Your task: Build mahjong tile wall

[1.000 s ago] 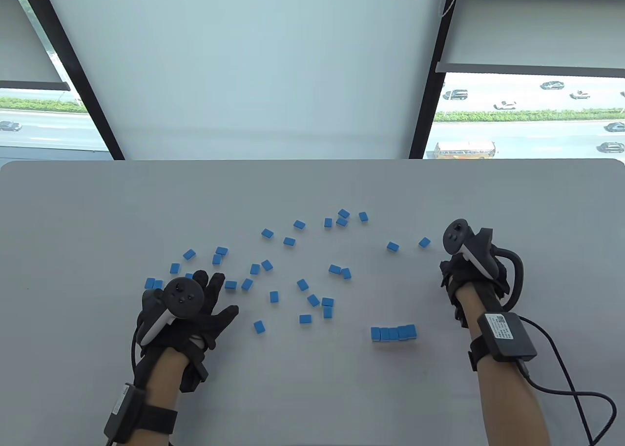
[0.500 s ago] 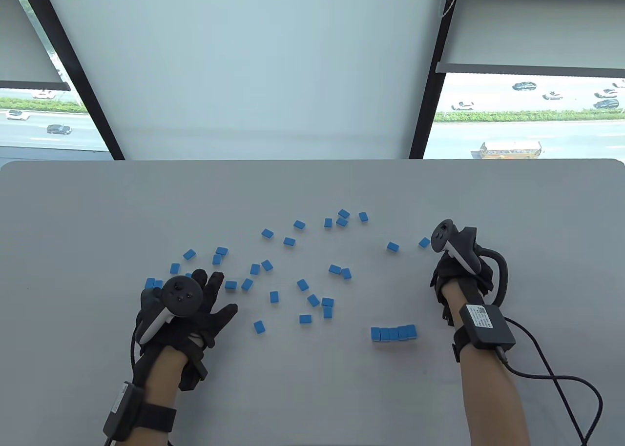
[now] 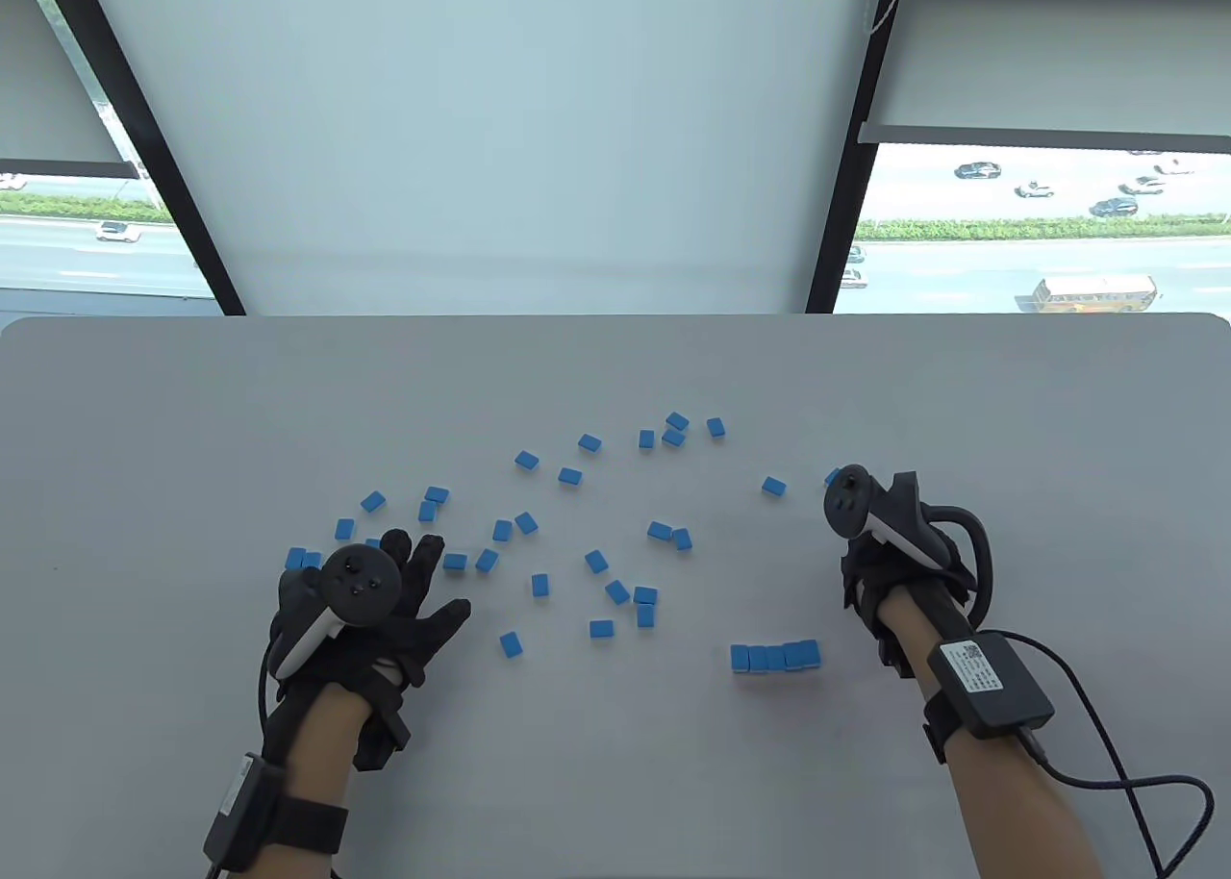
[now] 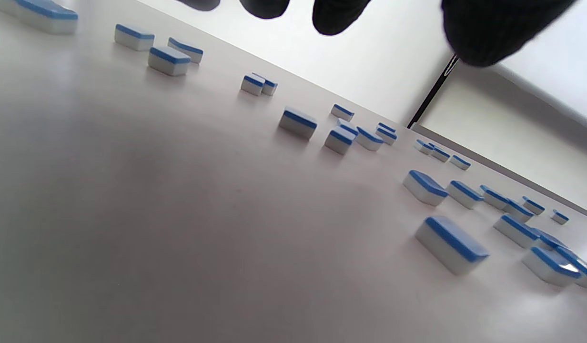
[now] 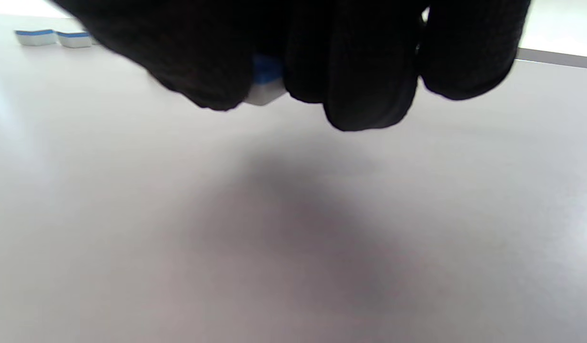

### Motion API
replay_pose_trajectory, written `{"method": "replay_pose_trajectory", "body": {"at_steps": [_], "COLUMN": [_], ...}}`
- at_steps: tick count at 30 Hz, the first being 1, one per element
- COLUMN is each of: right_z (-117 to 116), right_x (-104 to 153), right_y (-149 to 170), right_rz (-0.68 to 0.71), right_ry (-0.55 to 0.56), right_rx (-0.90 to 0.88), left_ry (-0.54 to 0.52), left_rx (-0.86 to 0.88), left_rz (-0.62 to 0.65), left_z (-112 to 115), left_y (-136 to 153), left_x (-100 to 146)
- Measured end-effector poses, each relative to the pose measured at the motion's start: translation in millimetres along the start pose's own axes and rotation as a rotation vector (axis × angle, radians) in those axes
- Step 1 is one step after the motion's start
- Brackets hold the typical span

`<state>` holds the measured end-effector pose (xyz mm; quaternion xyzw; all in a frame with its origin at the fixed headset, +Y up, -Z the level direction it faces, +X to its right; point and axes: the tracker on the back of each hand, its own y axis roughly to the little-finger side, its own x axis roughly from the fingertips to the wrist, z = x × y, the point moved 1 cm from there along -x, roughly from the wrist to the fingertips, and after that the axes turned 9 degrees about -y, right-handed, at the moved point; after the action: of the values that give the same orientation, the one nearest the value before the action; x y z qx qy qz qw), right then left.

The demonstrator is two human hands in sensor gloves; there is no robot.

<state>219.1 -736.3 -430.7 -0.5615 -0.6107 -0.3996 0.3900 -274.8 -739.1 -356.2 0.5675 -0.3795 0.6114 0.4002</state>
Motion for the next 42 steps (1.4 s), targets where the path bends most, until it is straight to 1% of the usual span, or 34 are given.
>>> {"method": "replay_pose_trajectory", "body": {"at_steps": [3, 6, 9, 11, 20, 22, 26, 29, 33, 35, 38, 40, 42], "right_z": [-8.0, -17.4, -26.3, -26.6, -27.9, -26.3, -16.1, 1.7, 26.7, 38.7, 48.3, 48.0, 42.8], "right_x": [9.8, 15.4, 16.2, 17.4, 17.4, 17.2, 18.3, 18.9, 11.0, 3.4, -12.1, -28.7, -43.8], "right_y": [-12.9, -21.9, -25.5, -25.0, -17.7, -16.9, -14.8, -11.1, -4.9, -2.7, -0.5, 2.0, 4.4], "right_rz": [0.082, 0.123, 0.131, 0.135, 0.134, 0.133, 0.13, 0.105, 0.055, 0.026, -0.016, -0.072, -0.114], "right_ry": [-0.004, -0.017, -0.034, -0.012, -0.031, -0.059, -0.095, -0.057, -0.027, -0.007, 0.015, 0.019, -0.004], "right_rx": [0.037, 0.088, 0.1, 0.08, 0.032, 0.029, -0.005, -0.042, -0.113, -0.147, -0.179, -0.192, -0.191], "left_ry": [0.0, -0.003, -0.001, 0.001, -0.007, -0.007, -0.006, -0.01, -0.003, 0.0, -0.008, -0.005, -0.003], "left_rx": [0.001, 0.002, 0.001, -0.001, 0.005, 0.006, 0.001, 0.003, -0.005, -0.009, -0.007, -0.008, -0.012], "left_rz": [0.002, 0.004, 0.006, 0.006, 0.006, 0.006, 0.007, 0.007, 0.002, -0.001, -0.002, -0.005, -0.001], "left_z": [-0.2, -0.3, 0.1, 0.5, -0.7, -0.7, -0.4, -0.8, 1.0, 1.8, 0.7, 0.6, 1.5], "left_y": [-0.1, 0.0, -0.4, -0.5, 0.0, 0.0, -0.2, 0.1, 0.9, 1.4, 1.6, 1.7, 1.0], "left_x": [0.3, 0.0, -0.2, -0.3, 0.0, 0.0, 0.2, 0.3, -1.0, -1.1, -0.6, -0.4, -0.8]}}
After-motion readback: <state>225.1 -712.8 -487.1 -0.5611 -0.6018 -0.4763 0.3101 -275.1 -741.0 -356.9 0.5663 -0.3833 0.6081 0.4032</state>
